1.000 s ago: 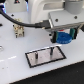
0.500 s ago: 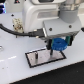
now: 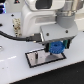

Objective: Insert the blue gear onto the right peg, followed by the red gear

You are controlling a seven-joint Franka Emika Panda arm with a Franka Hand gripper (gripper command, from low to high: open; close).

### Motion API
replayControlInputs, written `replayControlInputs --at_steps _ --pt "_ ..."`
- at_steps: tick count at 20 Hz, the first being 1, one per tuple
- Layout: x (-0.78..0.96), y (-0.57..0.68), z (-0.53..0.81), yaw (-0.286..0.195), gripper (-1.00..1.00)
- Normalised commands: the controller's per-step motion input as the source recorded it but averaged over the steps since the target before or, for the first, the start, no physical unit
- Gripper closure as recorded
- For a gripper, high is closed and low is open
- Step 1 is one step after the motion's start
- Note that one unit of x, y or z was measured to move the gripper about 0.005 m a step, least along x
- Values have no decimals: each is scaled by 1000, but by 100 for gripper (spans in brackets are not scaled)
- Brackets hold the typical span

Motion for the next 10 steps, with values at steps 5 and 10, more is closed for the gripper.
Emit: replayControlInputs --at_steps 5,10 --pt "76 -108 136 0 100" --pt "196 -115 17 0 100"
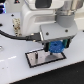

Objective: Insert the blue gear onto the right peg, followed by the red gear

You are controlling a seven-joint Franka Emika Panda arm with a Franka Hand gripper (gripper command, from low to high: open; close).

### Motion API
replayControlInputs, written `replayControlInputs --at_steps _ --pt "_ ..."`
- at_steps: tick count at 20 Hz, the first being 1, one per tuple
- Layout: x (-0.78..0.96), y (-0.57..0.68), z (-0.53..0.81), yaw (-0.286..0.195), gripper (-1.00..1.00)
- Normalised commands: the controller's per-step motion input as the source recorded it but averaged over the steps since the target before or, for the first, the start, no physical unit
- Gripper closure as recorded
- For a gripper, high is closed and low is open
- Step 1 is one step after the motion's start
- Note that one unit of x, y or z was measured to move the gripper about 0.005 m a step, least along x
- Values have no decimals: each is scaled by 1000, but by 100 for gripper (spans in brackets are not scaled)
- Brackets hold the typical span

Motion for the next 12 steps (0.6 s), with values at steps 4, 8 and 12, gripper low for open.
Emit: replayControlInputs --at_steps 4,8,12 --pt "181 -162 -65 0 100" --pt "14 -169 211 0 100" --pt "66 -167 104 0 100"
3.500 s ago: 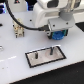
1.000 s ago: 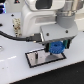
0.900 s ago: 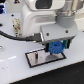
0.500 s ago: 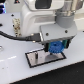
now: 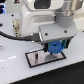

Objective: Insert the blue gear onto the right peg, followed by the red gear

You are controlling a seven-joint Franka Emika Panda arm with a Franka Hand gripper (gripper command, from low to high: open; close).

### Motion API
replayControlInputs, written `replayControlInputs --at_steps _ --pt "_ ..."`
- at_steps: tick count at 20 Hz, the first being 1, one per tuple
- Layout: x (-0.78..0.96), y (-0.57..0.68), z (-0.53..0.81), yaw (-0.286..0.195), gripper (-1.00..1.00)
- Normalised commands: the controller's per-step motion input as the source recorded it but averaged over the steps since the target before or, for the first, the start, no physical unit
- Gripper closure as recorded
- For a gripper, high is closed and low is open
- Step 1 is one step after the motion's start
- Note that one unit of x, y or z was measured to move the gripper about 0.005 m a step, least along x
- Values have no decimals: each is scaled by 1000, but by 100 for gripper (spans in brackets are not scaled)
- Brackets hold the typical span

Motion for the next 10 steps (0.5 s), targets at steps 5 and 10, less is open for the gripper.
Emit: replayControlInputs --at_steps 5,10 --pt "128 -113 -39 0 100" --pt "106 -87 -246 0 100"
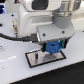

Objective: Insert the blue gear onto the right peg, followed by the red gear

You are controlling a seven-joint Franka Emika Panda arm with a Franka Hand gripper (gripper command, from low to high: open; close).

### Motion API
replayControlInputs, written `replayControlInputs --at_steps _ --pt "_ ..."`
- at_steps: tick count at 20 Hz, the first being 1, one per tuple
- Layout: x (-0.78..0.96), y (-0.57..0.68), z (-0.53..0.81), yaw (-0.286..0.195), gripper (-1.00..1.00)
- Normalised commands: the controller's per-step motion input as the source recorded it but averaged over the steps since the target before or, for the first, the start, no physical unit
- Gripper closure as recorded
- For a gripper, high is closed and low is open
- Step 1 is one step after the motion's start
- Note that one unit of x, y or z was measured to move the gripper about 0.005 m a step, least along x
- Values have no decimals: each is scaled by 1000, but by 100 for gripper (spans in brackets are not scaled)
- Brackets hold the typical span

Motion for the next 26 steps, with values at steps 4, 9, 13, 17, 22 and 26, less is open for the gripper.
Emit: replayControlInputs --at_steps 4,9,13,17,22,26 --pt "170 -41 19 0 100" --pt "153 -14 208 0 100" --pt "304 -24 200 0 100" --pt "108 -118 203 0 100" --pt "192 -99 -2 0 100" --pt "198 -114 -40 0 100"
